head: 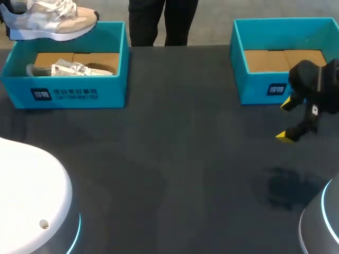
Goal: Take the shoe out of the shoebox, open the shoe tongue, remove and reinsert the insole, then place the shoe into the shoebox
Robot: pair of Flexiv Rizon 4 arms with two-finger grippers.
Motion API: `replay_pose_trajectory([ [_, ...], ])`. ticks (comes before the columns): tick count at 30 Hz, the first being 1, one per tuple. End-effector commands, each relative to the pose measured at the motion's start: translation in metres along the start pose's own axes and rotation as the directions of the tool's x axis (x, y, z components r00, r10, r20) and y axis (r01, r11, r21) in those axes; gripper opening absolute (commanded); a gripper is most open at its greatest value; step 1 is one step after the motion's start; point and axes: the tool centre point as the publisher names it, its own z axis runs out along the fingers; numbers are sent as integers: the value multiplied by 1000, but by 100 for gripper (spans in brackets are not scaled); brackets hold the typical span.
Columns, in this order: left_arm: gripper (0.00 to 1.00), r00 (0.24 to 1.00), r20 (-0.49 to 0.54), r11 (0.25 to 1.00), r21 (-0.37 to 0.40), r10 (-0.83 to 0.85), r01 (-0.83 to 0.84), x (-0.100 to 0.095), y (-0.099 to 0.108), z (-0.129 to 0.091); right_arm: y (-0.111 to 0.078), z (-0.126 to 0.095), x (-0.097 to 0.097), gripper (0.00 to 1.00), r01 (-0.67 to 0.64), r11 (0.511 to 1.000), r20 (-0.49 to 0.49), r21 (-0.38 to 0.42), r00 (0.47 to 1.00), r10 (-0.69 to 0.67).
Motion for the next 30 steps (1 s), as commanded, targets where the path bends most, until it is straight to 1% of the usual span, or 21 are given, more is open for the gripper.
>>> replay_pose_trajectory([
  [1, 0, 1000, 2, 1000, 1, 2, -2, 1, 0, -2, 1, 2, -1, 100, -1, 1000, -2, 3, 1000, 1],
  [12, 0, 1000, 2, 1000, 1, 2, -2, 1, 0, -2, 1, 2, -1, 100, -1, 1000, -2, 3, 1000, 1],
  [18, 0, 999, 13, 999, 9, 33, -33, -6, -4, 4, 1, 2, -1, 100, -1, 1000, -2, 3, 1000, 1],
  [30, 0, 999, 14, 999, 24, 48, -49, -23, -18, 36, 1, 2, -1, 100, -1, 1000, -2, 3, 1000, 1],
])
